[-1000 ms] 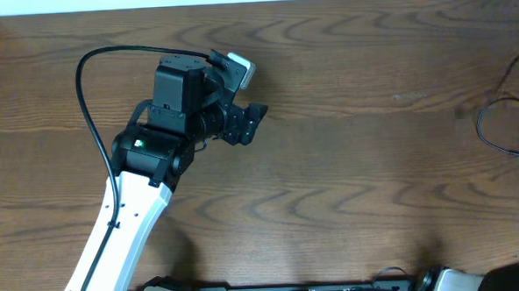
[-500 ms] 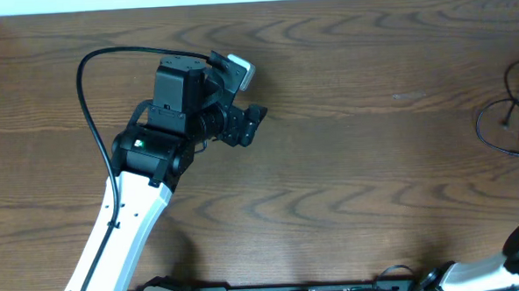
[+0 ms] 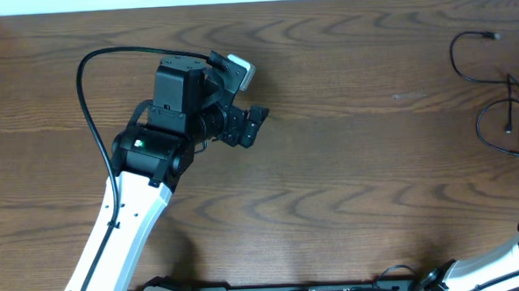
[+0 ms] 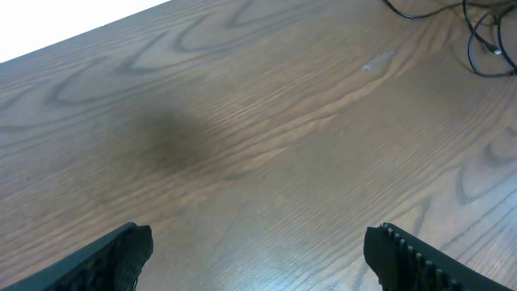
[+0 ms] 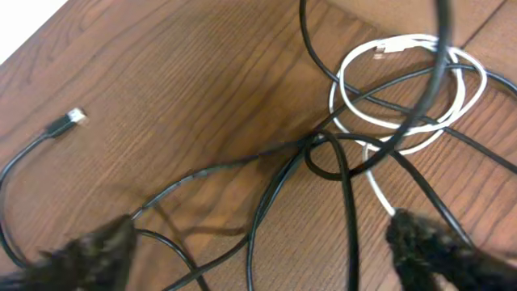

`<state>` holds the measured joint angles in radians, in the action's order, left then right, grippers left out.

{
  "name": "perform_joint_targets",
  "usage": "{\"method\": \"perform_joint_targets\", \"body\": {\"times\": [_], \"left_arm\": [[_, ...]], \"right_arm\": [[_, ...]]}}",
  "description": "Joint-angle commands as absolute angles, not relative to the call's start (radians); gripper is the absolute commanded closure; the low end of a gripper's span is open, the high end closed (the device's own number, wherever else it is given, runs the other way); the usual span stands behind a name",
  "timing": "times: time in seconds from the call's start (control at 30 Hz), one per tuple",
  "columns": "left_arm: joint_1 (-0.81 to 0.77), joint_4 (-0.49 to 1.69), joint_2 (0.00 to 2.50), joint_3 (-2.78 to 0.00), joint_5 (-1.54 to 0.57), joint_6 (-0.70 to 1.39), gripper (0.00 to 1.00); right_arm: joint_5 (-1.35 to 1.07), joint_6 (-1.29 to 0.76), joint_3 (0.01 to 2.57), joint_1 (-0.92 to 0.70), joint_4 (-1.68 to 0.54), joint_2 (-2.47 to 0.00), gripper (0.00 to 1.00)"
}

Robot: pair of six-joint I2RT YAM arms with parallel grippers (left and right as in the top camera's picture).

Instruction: Untangle cables

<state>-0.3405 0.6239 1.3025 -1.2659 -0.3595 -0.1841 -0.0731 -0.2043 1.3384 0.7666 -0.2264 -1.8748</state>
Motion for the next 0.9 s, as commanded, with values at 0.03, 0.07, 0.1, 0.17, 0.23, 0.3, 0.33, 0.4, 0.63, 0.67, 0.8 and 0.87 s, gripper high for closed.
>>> {"method": "perform_joint_targets", "body": {"times": [0.03, 0.07, 0.1, 0.17, 0.23, 0.3, 0.33, 0.4, 0.63, 0.67, 0.8, 0.87], "left_arm": [[-0.337, 0.626, 1.306, -1.275, -0.35, -0.189, 0.11], [-0.337, 0.627, 1.306, -1.275, -0.35, -0.19, 0.11], [-0.337, 0.627, 1.306, -1.275, -0.35, -0.19, 0.1], [-0.337, 0.628, 1.306, -1.275, -0.35, -0.19, 0.11], [-0.337, 0.628, 1.306, -1.275, -0.35, -0.19, 0.11], [-0.337, 0.628, 1.306, -1.275, -0.35, -0.19, 0.1], [-0.337, 0.628, 1.306, -1.275, -0.35, -0.19, 0.11], [-0.337, 0.628, 1.306, -1.275, -0.35, -0.19, 0.11], [-0.337, 0.618, 1.306, -1.275, -0.349, -0.217, 0.09], [-0.337, 0.612, 1.306, -1.275, -0.349, -0.216, 0.09], [-0.337, 0.602, 1.305, -1.275, -0.264, -0.216, 0.09], [-0.337, 0.609, 1.305, -1.275, -0.182, -0.212, 0.09]], "right_arm": [[-0.089, -0.218, 1.335, 0.759, -0.223, -1.866, 0.01], [-0.089, -0.236, 1.335, 0.759, -0.222, -1.864, 0.01], [-0.089, -0.257, 1.335, 0.759, -0.221, -1.862, 0.01], [-0.089, -0.322, 1.335, 0.759, -0.218, -1.856, 0.01], [-0.125, -0.41, 1.335, 0.759, -0.216, -1.845, 0.01], [-0.267, -0.457, 1.335, 0.759, -0.192, -1.832, 0.01], [-0.353, -0.472, 1.335, 0.759, -0.171, -1.827, 0.01], [-0.509, -0.536, 1.335, 0.757, -0.121, -1.817, 0.01], [-0.802, -0.632, 1.335, 0.682, 0.083, -1.766, 0.01], [-0.815, -0.599, 1.335, 0.663, 0.093, -1.753, 0.02], [-0.695, -0.399, 1.335, 0.577, -0.02, -1.688, 0.01], [-0.527, -0.314, 1.335, 0.523, -0.142, -1.645, 0.01]]}}
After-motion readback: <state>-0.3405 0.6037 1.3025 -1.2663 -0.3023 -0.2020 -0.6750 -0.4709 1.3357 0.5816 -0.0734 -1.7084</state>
